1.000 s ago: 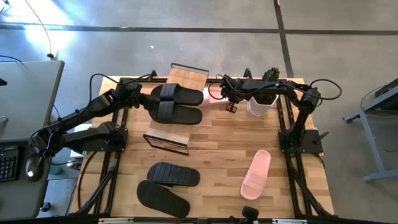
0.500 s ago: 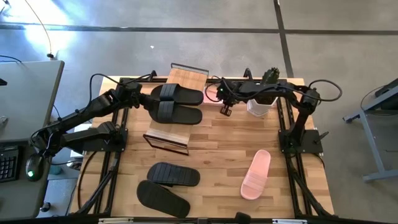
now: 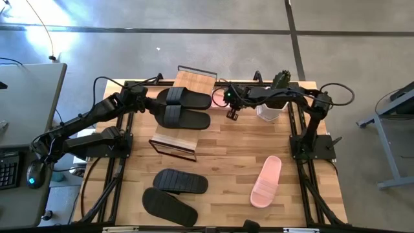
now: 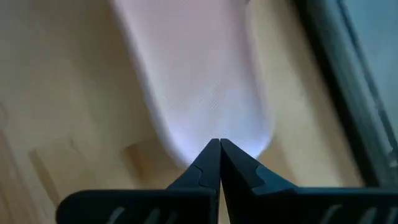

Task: Pick and place slides into the shelf
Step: Put the pink slides under the shelf

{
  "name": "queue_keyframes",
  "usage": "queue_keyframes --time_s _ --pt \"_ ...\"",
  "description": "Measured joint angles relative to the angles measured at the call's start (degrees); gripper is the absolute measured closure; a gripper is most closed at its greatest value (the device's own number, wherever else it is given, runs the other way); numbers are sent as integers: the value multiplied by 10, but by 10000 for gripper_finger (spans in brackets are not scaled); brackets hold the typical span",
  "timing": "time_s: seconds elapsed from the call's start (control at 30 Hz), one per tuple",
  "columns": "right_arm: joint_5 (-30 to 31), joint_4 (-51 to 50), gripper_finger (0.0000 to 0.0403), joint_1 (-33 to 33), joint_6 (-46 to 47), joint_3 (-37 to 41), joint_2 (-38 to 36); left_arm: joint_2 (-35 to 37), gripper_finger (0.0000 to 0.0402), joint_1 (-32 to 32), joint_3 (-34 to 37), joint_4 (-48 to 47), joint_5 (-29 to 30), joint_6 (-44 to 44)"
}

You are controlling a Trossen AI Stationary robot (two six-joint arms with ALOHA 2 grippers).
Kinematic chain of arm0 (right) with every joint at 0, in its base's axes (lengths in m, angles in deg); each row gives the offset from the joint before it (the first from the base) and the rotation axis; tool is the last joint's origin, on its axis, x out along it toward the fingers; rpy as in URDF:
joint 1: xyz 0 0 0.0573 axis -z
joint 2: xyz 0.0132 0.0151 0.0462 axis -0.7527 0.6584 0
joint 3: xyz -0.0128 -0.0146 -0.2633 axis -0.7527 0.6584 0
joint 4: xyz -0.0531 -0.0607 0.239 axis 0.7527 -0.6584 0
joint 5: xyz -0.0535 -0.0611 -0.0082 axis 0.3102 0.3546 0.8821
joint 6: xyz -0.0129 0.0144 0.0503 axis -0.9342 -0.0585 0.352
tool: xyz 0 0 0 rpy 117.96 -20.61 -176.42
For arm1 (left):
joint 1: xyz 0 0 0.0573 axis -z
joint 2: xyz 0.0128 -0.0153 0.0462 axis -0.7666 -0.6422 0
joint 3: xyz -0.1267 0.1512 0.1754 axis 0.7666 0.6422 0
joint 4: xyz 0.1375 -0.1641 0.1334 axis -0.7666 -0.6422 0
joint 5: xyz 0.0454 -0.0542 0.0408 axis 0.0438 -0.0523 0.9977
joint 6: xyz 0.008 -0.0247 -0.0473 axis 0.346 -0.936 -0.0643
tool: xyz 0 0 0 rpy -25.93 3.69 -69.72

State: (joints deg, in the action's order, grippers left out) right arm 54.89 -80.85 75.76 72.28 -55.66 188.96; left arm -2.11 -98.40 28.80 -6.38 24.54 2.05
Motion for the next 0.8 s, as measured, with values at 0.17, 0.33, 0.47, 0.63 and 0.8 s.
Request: queue_keyframes --time_s 0.17,0.33,0.47,0.63,0.8 --pt "2 21 403 1 -1 0 -35 0 401 0 0 0 0 0" --pt "41 -78 403 9 2 0 -34 0 401 0 0 0 0 0" --pt "66 -99 403 8 8 0 -29 0 401 0 0 0 0 0" --pt "51 -81 403 8 14 0 -13 0 401 0 0 0 0 0" --pt "54 -77 403 8 22 0 10 0 401 0 0 -1 0 0"
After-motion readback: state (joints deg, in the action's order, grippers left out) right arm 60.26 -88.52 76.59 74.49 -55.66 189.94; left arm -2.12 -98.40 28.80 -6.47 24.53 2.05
